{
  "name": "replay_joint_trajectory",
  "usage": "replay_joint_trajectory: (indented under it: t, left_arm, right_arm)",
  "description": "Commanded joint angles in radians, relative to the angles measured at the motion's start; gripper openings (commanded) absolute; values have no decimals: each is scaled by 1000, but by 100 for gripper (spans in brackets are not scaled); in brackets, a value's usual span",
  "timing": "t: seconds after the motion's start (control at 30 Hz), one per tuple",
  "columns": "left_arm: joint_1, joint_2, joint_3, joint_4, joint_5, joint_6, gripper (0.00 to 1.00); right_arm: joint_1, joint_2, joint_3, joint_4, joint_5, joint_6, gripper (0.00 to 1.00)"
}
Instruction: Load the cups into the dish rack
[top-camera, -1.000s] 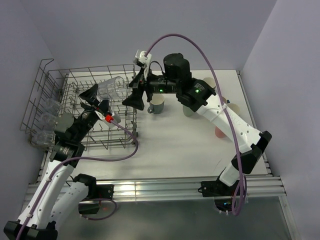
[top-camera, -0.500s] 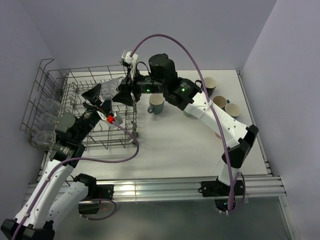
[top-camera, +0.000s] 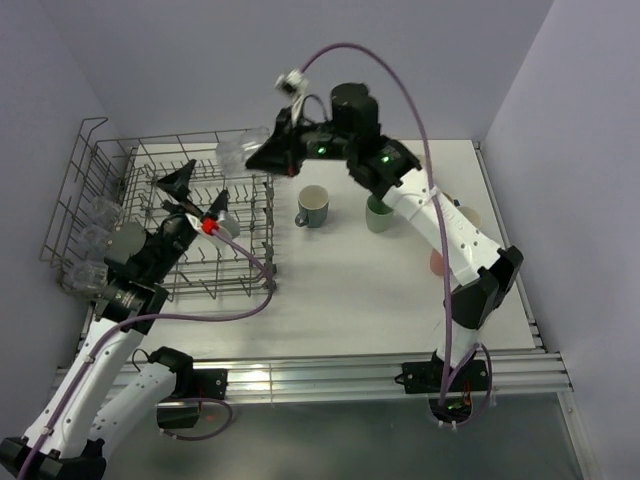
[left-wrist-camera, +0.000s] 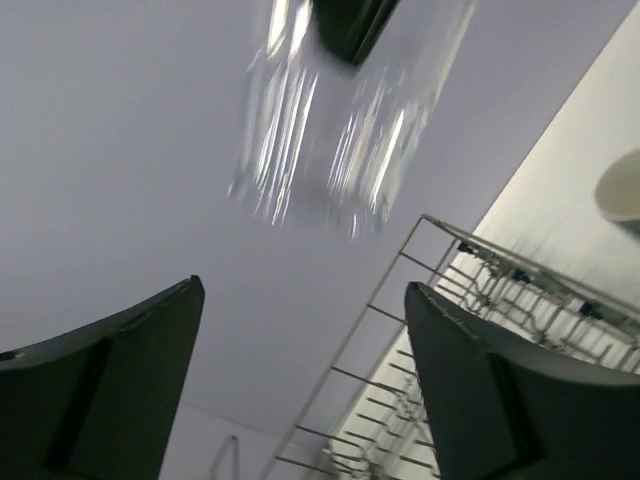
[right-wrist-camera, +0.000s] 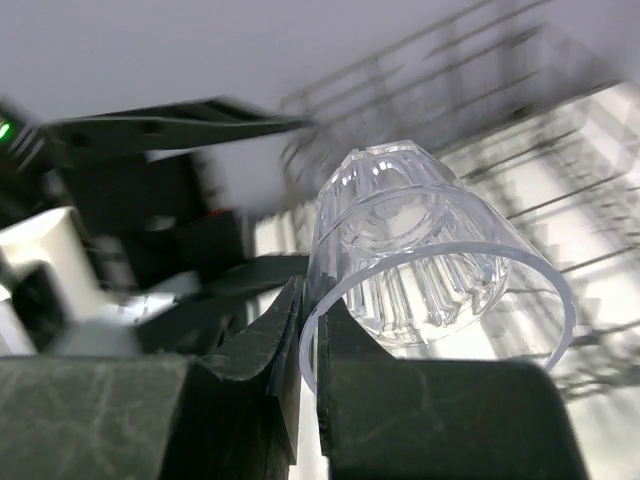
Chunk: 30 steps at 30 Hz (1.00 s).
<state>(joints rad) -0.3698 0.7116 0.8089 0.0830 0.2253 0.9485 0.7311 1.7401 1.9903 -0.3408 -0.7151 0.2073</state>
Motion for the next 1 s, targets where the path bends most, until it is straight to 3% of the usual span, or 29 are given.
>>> replay_joint_trajectory:
  t: [0.0,0.13,0.23,0.33,0.37,0.4,0.43,0.5,0.53,0.63,0.8,0.9,0.93,0.97]
  left_arm:
    - [3,-17,132,-14,-81,-298,93]
    - [5,23,257,-170,-107,-583,99]
    - [6,74,358,-271,-57,-897,99]
    - [14,127,426,-313,67,-1101,99]
    - [19,149,441,-312,110,-1239,99]
    - [32,158,441,-302,212,-1308,99]
    - [41,166,437,-263,256,-1452,99]
    - [81,180,392,-189,389,-1594,99]
    - [104,181,369,-76,434,-1745,99]
    - [172,192,279,168,552,-1986,99]
    - [181,229,308,209,585,-2052,99]
    - [184,250,378,-1,583,-1879,99]
    - [190,259,401,-68,573,-1755,99]
    - [206,265,442,-203,547,-1695,99]
  right_arm:
    - [-177,-59,50,251,-128,222,0]
    - [-295,-86,-7,573,-257,493,0]
    - [-351,-99,-85,807,-310,786,0]
    - [-366,-112,-157,944,-328,894,0]
    - [-368,-129,-189,960,-328,918,0]
    - [-366,-137,-208,1008,-330,937,0]
    - [-368,-145,-237,1020,-330,967,0]
    - [-368,-171,-263,1048,-322,992,0]
    - [-366,-180,-287,1057,-322,1014,0]
    - [-361,-212,-327,1080,-325,1038,0]
    - [-343,-251,-380,1076,-331,1041,0]
    - [-345,-273,-416,1042,-351,1003,0]
    - [-348,-284,-438,1016,-353,950,0]
    - [-349,-295,-443,976,-356,907,0]
